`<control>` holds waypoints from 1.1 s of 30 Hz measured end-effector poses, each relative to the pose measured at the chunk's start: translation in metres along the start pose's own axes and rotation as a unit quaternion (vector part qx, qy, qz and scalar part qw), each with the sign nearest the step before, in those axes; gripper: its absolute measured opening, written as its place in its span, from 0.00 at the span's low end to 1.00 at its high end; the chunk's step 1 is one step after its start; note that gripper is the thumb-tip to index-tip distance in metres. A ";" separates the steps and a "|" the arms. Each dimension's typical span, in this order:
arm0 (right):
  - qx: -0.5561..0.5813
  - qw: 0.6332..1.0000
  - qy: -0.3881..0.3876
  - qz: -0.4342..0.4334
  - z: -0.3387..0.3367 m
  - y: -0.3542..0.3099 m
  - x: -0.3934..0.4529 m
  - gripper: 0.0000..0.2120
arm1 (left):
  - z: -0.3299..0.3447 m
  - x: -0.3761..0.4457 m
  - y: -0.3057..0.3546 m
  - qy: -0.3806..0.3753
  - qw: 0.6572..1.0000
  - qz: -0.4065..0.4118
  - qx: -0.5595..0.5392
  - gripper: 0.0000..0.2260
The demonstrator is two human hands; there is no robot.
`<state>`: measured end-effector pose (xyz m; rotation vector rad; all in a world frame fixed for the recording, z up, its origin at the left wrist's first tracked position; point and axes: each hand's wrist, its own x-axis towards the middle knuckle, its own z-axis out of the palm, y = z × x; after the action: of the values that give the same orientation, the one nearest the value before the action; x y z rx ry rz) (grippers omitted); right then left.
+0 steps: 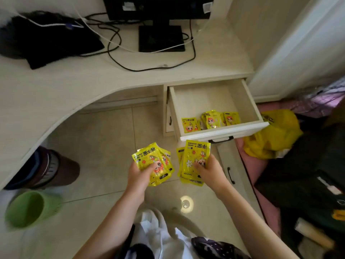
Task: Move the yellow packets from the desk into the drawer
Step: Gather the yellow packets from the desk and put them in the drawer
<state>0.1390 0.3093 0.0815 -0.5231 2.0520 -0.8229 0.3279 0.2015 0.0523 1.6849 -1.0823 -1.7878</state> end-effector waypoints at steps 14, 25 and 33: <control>0.075 0.993 0.075 0.057 -0.105 0.032 0.045 0.12 | 0.138 0.039 0.030 -0.071 0.996 -0.003 0.050 0.15; 0.096 0.989 0.070 0.083 -0.150 0.003 0.155 0.18 | 0.213 0.123 0.077 -0.082 0.989 -0.028 0.117 0.15; 0.049 0.994 0.042 0.085 -0.166 -0.029 0.225 0.11 | 0.250 0.164 0.089 -0.037 0.990 -0.058 0.125 0.19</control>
<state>-0.1213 0.2103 0.0488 -0.2597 2.0880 -0.8496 0.0437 0.0806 0.0074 1.8735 -1.3103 -1.8626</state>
